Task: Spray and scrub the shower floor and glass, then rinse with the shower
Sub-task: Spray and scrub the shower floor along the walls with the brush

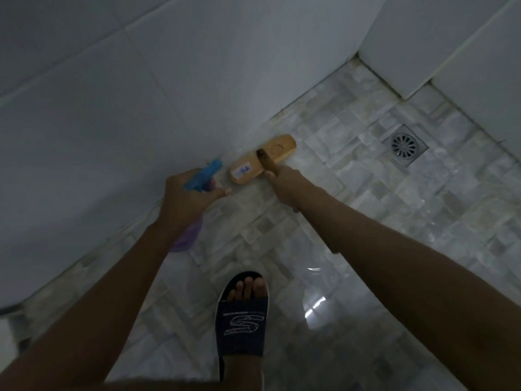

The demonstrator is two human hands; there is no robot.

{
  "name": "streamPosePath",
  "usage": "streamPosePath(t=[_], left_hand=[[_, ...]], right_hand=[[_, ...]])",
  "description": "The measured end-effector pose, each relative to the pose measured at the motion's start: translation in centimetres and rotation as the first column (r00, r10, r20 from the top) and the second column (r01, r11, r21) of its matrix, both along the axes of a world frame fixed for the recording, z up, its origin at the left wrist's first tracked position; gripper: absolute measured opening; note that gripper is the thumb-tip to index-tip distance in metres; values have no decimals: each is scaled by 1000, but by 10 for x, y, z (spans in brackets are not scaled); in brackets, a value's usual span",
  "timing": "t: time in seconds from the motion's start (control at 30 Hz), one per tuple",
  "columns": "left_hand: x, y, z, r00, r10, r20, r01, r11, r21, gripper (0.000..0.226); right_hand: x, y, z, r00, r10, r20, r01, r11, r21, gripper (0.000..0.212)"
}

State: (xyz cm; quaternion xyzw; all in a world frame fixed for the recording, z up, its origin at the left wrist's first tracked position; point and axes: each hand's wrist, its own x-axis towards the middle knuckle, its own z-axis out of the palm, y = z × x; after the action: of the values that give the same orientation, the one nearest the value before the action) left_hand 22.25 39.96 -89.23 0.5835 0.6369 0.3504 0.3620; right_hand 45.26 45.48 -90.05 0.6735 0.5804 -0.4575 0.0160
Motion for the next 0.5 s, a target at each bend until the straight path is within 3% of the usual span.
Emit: streamPosePath(t=[0.23,0.3,0.4,0.5], left_hand=[[7,-13,-1,996,63,70,-62,998,-23,34],[8,-14,1,998,10,57,-8,999,-39,42],[8,-12,1,999,9,42,-5,995,-98,35],[6,-12,3,998,-39,50,45,993,-110,51]], right_hand=[[73,-112,20,980,141,139,-113,975,-192,46],[57,-98,27,981,147,124,-124,977,-173,43],[10,-52,19,982,178,68,-171,980,-104,39],[-26,-13,6,997,79,1,-79,995,-65,38]])
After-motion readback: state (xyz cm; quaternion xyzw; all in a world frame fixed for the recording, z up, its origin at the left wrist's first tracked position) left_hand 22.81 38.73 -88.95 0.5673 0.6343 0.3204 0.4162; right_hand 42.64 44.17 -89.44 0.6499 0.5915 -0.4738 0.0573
